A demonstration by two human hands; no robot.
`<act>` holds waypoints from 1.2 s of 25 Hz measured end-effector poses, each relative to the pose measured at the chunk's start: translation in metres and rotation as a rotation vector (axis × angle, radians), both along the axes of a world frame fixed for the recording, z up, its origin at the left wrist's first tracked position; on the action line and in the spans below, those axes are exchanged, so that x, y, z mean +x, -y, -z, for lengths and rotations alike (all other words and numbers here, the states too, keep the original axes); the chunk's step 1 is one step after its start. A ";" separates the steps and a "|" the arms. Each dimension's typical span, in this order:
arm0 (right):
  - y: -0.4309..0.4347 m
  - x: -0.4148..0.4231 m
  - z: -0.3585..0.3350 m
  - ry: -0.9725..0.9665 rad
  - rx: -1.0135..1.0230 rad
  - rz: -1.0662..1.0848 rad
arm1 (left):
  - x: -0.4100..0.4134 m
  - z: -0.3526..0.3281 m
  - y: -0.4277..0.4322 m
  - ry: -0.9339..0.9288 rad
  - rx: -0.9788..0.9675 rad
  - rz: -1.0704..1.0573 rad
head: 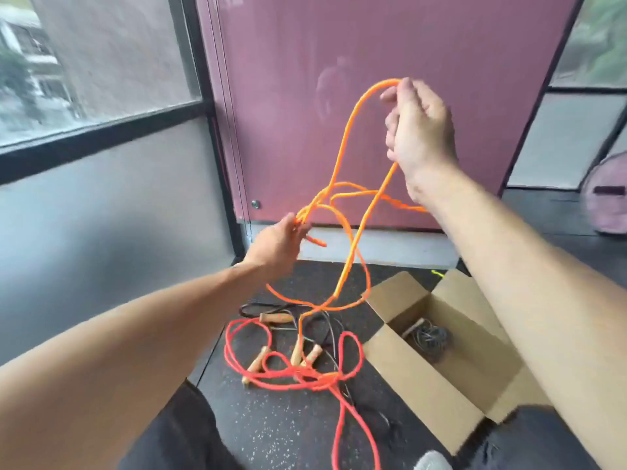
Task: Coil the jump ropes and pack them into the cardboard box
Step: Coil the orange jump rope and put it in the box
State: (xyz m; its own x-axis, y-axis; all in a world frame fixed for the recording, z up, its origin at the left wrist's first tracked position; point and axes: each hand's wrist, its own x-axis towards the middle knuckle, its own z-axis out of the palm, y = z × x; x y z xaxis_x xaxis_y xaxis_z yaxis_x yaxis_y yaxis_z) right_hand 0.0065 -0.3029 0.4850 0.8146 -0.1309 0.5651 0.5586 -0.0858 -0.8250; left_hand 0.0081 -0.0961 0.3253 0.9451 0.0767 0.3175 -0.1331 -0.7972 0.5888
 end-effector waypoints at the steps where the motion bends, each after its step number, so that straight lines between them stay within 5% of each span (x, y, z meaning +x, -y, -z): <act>1: 0.009 -0.003 -0.011 -0.028 0.009 0.096 | -0.003 -0.021 0.007 0.038 -0.103 0.027; 7: 0.044 -0.016 0.023 -0.419 -0.381 0.410 | -0.017 -0.068 0.025 0.055 -0.507 0.134; 9: 0.038 -0.028 0.043 -0.259 -0.588 0.548 | -0.017 -0.059 0.033 0.005 -0.601 0.167; 11: 0.031 -0.024 0.066 0.124 -0.888 0.640 | -0.015 -0.050 0.043 -0.040 -0.582 0.197; 13: 0.023 -0.012 0.092 0.392 -1.089 0.432 | -0.017 -0.042 0.051 -0.052 -0.521 0.230; 17: 0.023 0.008 0.158 0.248 -1.069 -0.003 | -0.019 -0.003 0.040 -0.119 -0.484 0.209; 21: 0.019 0.020 0.192 -0.280 -1.092 -0.351 | -0.013 0.028 0.023 -0.307 -0.615 0.181; 24: 0.005 0.038 0.193 -0.222 -1.110 -0.340 | -0.004 0.029 0.032 -0.381 -0.560 0.232; 27: 0.008 0.051 0.187 -0.145 -1.159 -0.418 | 0.016 0.036 0.025 -0.273 -0.474 0.062; 30: 0.023 0.065 0.182 -0.204 -0.868 -0.380 | 0.036 0.039 -0.004 -0.186 -0.460 -0.255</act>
State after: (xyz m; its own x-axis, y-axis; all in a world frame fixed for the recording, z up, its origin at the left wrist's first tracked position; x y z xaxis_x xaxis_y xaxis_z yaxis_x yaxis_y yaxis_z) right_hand 0.0710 -0.3260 0.3025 0.8096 0.5574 0.1840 0.5280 -0.5544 -0.6433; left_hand 0.0442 -0.0918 0.2858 0.9154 0.4017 0.0269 0.1697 -0.4457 0.8789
